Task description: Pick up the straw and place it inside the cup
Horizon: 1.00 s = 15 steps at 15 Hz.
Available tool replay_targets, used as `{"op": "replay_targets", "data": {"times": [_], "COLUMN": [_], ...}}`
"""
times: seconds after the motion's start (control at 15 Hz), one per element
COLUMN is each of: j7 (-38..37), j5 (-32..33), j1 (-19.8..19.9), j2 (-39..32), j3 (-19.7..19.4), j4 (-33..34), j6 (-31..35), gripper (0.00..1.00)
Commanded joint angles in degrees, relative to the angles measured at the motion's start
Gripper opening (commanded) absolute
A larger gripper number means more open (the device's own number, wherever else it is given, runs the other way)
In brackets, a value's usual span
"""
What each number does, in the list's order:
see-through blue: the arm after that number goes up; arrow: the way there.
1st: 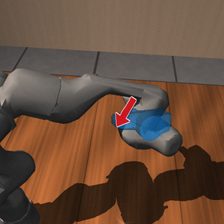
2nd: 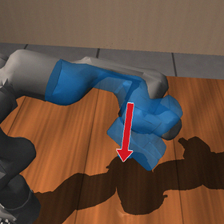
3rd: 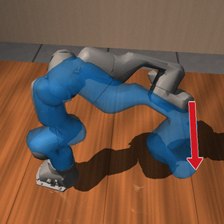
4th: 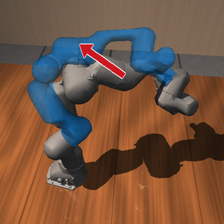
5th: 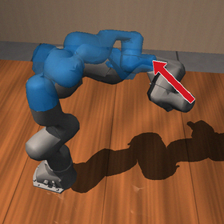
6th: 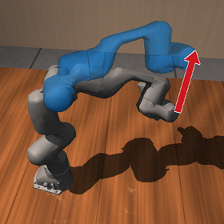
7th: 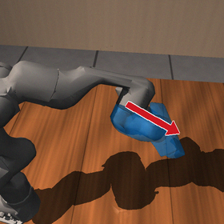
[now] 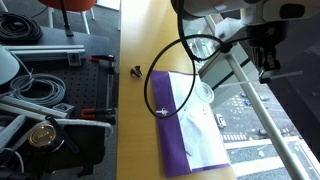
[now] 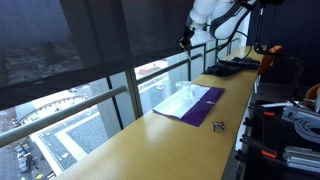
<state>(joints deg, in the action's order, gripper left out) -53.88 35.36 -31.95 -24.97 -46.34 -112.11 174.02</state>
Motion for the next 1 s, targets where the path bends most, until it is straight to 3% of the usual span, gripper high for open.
{"op": "replay_targets", "data": {"times": [0.0, 0.27, 0.33, 0.4, 0.67, 0.93], "j7": [-15.30, -25.34, -20.99, -21.56, -16.43, -6.46], "j5": [4.75, -1.73, -10.12, -13.64, -32.02, -49.49], "j1": [-11.05, -23.60, -26.06, -27.52, -32.47, -34.40], "j2": [-10.46, -24.51, -27.96, -31.11, -42.25, -47.95], "j3": [-15.57, -30.54, -32.05, -32.86, -31.36, -26.15], "j4": [2.38, -1.02, -3.06, -4.44, -11.18, -15.40], "j6": [10.58, 19.55, 20.99, 22.29, 25.50, 26.97], "gripper": [0.00, 0.00, 0.00, 0.00, 0.00, 0.00]}}
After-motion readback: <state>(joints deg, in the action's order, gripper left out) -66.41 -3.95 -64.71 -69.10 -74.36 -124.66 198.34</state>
